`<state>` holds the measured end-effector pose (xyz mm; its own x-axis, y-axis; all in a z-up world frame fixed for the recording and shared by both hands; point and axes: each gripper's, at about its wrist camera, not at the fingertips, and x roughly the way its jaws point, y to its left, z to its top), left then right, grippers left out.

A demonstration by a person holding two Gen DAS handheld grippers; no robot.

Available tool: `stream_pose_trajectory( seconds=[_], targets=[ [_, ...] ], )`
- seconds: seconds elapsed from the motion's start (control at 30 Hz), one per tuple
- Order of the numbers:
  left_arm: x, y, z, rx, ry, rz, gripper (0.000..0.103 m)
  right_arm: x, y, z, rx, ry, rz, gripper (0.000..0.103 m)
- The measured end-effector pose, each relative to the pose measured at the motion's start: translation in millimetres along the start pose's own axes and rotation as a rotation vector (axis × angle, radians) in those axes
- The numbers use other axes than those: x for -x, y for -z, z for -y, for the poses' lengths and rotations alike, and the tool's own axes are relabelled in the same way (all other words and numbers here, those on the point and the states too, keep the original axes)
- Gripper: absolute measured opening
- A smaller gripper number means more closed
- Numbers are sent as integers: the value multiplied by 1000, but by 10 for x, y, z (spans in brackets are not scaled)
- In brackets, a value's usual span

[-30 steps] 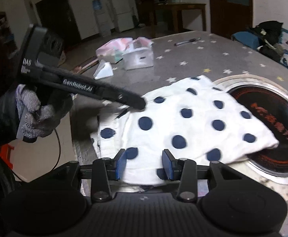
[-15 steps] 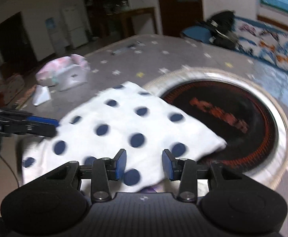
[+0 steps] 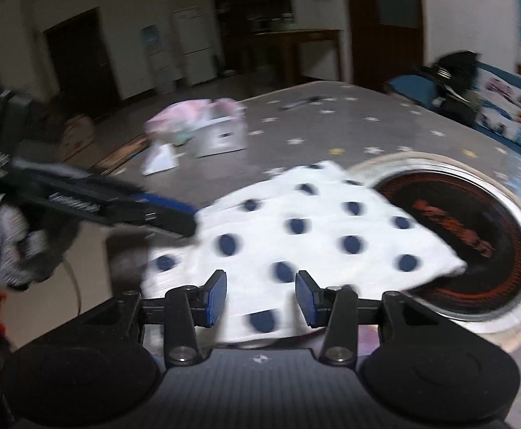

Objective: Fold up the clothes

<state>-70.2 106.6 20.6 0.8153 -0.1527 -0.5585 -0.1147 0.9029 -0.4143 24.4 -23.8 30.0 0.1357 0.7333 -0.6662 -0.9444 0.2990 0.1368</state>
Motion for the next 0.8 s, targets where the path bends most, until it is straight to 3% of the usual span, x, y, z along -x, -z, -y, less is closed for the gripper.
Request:
stream_pose_trajectory(
  seconds=[0.1, 0.23, 0.5, 0.8],
  targets=[
    [21, 49, -18, 1, -9, -5, 36, -44, 38, -168, 54, -24, -21, 45],
    [61, 84, -42, 15, -23, -12, 36, -89, 96, -265, 101, 6, -49, 45],
    [242, 90, -99, 79, -68, 18, 46, 55, -17, -553, 227, 0, -7, 51],
    [439, 106, -160, 163, -108, 58, 56, -352, 26, -1004, 458, 38, -83, 51]
  ],
)
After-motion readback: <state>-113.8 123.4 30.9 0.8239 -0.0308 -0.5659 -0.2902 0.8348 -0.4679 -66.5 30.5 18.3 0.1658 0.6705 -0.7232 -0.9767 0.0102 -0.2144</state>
